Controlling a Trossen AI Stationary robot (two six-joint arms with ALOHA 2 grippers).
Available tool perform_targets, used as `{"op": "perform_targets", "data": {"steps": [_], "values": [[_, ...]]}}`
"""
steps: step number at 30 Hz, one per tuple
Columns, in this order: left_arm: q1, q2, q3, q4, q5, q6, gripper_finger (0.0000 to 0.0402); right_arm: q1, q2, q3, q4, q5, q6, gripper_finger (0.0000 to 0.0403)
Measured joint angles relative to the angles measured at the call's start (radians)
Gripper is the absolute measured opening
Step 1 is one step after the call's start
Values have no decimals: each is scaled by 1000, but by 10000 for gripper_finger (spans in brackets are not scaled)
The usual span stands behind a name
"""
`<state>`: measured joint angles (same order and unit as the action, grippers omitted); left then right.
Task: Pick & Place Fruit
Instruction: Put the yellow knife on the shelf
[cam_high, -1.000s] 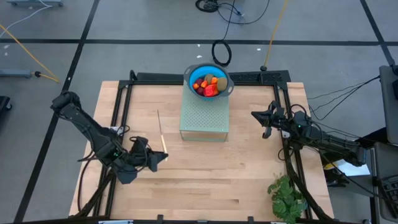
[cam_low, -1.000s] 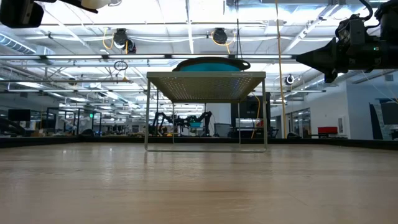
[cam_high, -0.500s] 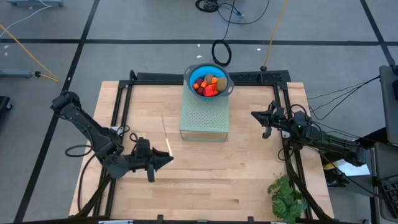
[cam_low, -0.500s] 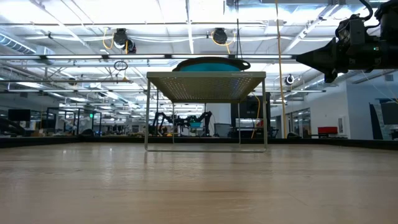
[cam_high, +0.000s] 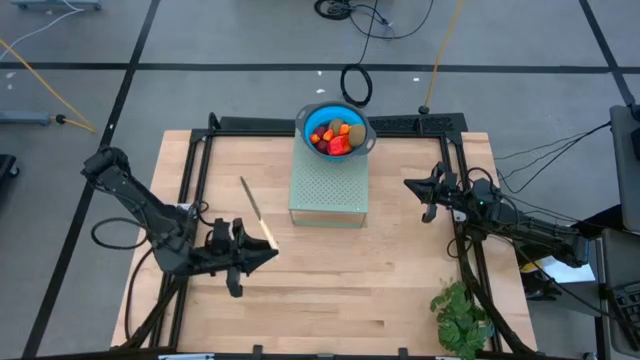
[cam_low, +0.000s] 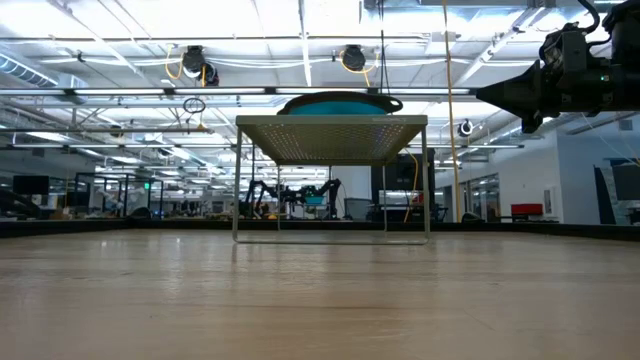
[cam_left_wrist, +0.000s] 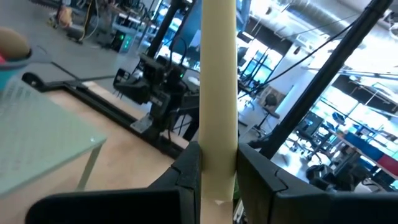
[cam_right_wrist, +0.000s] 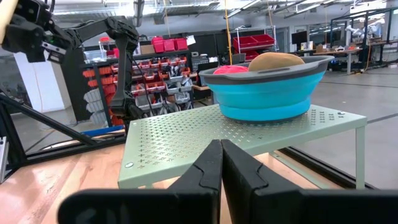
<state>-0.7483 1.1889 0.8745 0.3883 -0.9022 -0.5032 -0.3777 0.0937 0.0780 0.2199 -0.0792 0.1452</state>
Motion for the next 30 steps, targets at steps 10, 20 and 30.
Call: {"op": "perform_targets", "data": {"steps": [10, 20, 30], "values": [[2, 0, 0, 27, -1, 30, 65, 0, 0, 0, 0, 0, 0, 0], [83, 5, 0, -185, 87, -160, 65, 0, 0, 0, 0, 0, 0, 0], [243, 5, 0, -399, 391, -325, 65, 0, 0, 0, 0, 0, 0, 0]]}}
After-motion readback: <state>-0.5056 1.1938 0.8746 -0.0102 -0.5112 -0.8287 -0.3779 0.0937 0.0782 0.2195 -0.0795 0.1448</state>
